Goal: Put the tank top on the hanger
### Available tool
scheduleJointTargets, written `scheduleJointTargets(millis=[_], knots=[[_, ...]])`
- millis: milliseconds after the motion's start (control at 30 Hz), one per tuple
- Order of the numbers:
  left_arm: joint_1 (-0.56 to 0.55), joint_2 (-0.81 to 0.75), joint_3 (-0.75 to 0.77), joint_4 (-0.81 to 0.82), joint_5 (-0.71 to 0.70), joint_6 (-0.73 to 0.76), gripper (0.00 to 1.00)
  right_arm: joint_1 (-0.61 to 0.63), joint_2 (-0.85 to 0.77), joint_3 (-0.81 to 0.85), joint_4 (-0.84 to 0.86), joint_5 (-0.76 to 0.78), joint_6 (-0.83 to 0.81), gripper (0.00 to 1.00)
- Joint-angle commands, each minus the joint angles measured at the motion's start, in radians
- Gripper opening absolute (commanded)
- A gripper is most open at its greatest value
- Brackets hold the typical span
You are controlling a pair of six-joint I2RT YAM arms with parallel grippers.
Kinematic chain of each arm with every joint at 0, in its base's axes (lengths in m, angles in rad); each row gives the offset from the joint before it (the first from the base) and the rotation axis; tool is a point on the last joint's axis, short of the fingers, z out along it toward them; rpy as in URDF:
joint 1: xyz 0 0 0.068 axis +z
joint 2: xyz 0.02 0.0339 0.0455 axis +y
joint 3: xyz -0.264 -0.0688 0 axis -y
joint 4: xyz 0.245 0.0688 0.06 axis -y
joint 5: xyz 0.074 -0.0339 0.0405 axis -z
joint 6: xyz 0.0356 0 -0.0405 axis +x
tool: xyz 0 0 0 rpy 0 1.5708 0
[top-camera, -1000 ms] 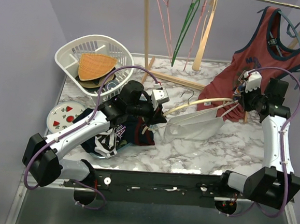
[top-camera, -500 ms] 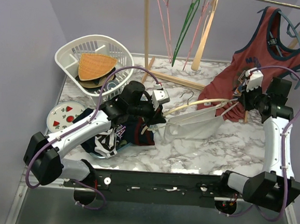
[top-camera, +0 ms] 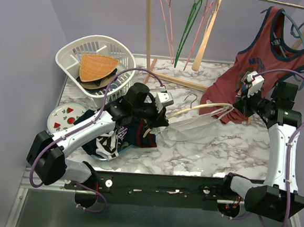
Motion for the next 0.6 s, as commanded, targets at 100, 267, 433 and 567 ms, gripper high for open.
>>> scheduleJointTargets(millis=[100, 267, 433, 567], knots=[[-0.031, 0.011, 0.034, -0.011, 0.059, 0.038, 0.00, 0.043, -0.022, 0.054, -0.049, -0.051, 0.030, 0.00], [-0.031, -0.008, 0.026, 0.009, 0.011, 0.014, 0.00, 0.041, -0.051, -0.023, 0.009, 0.049, 0.099, 0.01], [-0.033, -0.009, 0.019, 0.052, -0.022, -0.078, 0.00, 0.032, -0.112, -0.147, 0.107, 0.026, 0.221, 0.43], [-0.030, -0.008, 0.016, 0.073, -0.037, -0.116, 0.00, 0.014, -0.126, -0.188, 0.147, -0.017, 0.303, 0.48]])
